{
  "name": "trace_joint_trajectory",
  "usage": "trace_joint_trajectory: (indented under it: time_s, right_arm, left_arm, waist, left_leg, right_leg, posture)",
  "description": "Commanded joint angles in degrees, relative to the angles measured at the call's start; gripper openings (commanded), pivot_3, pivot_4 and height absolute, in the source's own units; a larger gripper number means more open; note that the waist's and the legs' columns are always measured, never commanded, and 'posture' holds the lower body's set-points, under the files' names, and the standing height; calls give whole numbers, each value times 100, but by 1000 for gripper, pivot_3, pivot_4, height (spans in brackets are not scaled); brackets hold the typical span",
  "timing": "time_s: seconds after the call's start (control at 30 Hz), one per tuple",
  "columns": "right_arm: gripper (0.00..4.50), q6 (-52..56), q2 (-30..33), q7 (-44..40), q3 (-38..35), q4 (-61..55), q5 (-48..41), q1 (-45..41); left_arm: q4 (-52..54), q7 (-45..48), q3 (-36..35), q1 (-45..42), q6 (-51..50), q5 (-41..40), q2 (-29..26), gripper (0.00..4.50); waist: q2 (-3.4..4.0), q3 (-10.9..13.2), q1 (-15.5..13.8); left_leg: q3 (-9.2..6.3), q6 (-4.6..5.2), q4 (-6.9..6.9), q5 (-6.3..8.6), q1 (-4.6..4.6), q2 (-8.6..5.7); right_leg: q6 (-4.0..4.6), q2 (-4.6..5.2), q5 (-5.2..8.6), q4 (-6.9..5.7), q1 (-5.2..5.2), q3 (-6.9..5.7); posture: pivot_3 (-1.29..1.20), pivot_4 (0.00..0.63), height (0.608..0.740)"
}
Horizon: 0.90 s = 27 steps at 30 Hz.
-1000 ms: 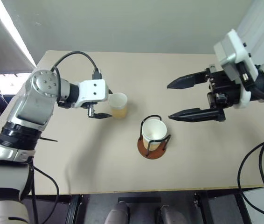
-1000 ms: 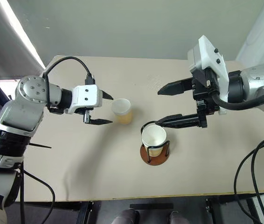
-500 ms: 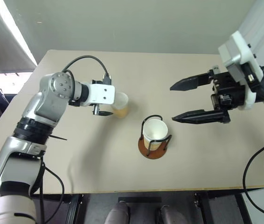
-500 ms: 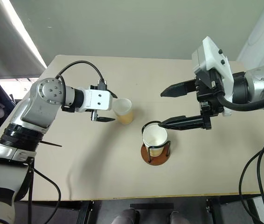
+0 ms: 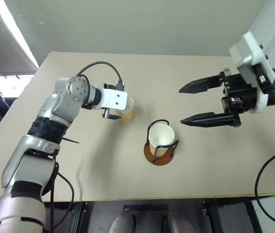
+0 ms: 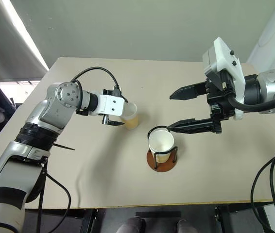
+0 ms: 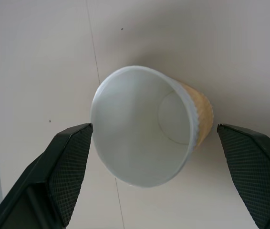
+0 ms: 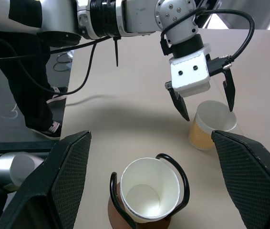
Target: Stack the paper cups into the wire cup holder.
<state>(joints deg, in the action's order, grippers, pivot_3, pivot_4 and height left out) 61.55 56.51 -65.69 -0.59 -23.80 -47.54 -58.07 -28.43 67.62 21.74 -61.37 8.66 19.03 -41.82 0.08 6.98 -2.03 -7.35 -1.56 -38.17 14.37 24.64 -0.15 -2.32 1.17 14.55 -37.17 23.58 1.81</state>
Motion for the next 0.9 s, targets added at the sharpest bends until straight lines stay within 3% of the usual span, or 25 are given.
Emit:
trace_joint_trajectory:
  time_s: [0.03, 0.67, 0.77, 0.9]
  right_arm:
    - [4098, -104, 60, 39, -140, 82, -14, -135]
    - [4098, -470, -117, 344, 16, 487, 493, -197]
    - [4141, -476, -119, 348, 8, 498, 508, -194]
    - [4141, -496, -110, 336, 17, 522, 534, -186]
  left_arm:
    - [-31, 19, -62, -169, 110, -4, 3, 4500]
    - [-1, 296, -50, 14, 147, -11, -1, 4500]
    - [-61, 263, -28, 19, 170, 28, 43, 3863]
    - [-282, 156, 32, -38, 253, 112, 173, 2415]
  waist:
    - [0, 0, -2]
    - [0, 0, -4]
    - [0, 0, -4]
    - [0, 0, -6]
  left_leg:
    - [0, 0, -1, 0, 1, 0]
    - [1, 0, -6, 0, 4, 0]
    - [1, 0, -7, 0, 4, 0]
    - [1, 0, -8, 0, 4, 0]
  right_leg:
    - [0, 0, 0, 0, 0, 0]
    - [-1, 0, 0, -6, 6, 0]
    - [-1, 0, 0, -7, 6, 0]
    - [-1, 0, 0, -8, 6, 0]
  posture:
    - [0, 150, 740]
    - [0, 150, 740]
    - [0, 150, 740]
    - [0, 150, 740]
